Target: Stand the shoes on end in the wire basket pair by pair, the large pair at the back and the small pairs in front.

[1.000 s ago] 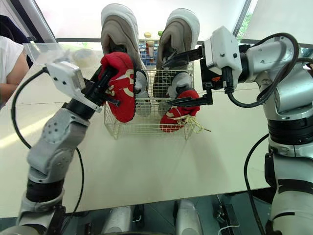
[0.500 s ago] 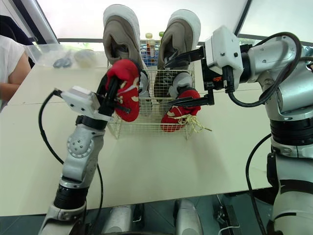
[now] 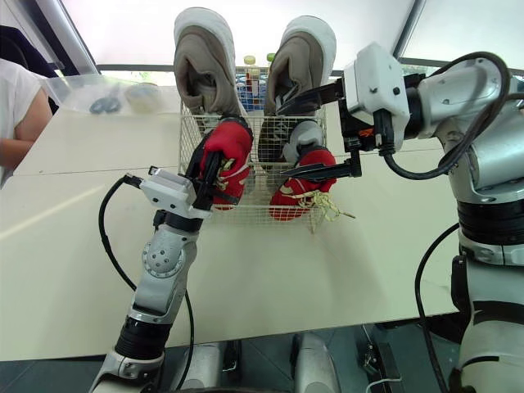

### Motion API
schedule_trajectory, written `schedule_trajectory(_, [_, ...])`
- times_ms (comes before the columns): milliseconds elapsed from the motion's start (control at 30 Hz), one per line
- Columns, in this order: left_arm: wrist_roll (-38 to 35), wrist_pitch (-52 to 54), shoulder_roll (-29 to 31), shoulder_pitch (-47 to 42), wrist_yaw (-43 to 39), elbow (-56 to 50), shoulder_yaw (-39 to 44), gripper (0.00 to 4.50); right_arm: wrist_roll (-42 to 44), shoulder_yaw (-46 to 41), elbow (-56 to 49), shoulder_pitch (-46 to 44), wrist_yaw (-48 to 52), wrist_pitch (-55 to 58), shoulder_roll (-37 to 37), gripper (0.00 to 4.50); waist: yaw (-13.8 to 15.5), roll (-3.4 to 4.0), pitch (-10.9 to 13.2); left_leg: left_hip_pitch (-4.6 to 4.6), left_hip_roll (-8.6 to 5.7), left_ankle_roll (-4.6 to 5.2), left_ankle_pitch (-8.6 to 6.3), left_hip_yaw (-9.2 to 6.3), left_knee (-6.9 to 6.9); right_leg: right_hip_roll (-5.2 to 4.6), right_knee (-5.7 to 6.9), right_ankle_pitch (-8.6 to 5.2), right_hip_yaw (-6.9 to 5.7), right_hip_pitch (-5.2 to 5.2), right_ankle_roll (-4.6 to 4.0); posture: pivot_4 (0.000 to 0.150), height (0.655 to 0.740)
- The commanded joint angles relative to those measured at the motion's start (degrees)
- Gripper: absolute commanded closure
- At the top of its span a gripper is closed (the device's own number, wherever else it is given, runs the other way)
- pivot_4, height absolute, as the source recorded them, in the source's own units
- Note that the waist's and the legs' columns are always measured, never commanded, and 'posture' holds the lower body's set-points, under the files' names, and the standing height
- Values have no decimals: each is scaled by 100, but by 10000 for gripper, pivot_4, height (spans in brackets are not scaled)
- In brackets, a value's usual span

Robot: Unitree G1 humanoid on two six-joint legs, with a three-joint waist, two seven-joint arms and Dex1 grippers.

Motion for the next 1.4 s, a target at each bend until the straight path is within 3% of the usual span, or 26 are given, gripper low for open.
schedule_trajectory(33, [85,-34,-99,168,84,83,-55,44772,94,-228,-206,-74,-72,5,-116,0,-1,0,0,0,0,1,-1,0,1,0,1,0,0,1,0,1500,7400])
schedule_trajectory(333, [516,-153,-446,745,803,147,123,44772,116,-219,-262,-67,-105,31,-202,0,-20,6,-3,0,5,7,-11,2,7,0,1,0,0,0,0,1500,7400])
schedule_trajectory(833, [331,-80,-567,1265,1094,155,220,44772,8,-74,-11,-332,134,-58,-211,0,-37,28,-17,1,7,2,-19,4,6,0,-1,-2,0,-4,0,1500,7400])
schedule_trajectory(933, [310,-67,-573,1351,1147,155,266,33752,-58,-11,58,-396,160,-129,-167,0,-43,30,-17,0,8,2,-20,4,6,0,-1,-2,0,-6,0,1500,7400])
schedule_trajectory(1133, [521,-322,-355,1425,1218,131,418,4263,-124,23,162,-440,212,-219,-136,0,-15,30,-17,-1,8,2,-21,4,9,-1,-5,-2,0,-4,0,1500,7400])
schedule_trajectory(1167, [568,-326,-313,1421,1221,56,458,1195,-131,27,169,-442,211,-229,-129,0,-16,30,-17,-1,8,3,-22,4,9,-2,-6,-2,0,-3,0,1500,7400])
schedule_trajectory(1400, [488,-455,372,1484,802,-409,760,1195,-156,0,205,-419,170,-298,-75,0,-31,30,-17,-7,8,4,-23,6,7,-3,-4,-2,0,-14,0,1500,7400])
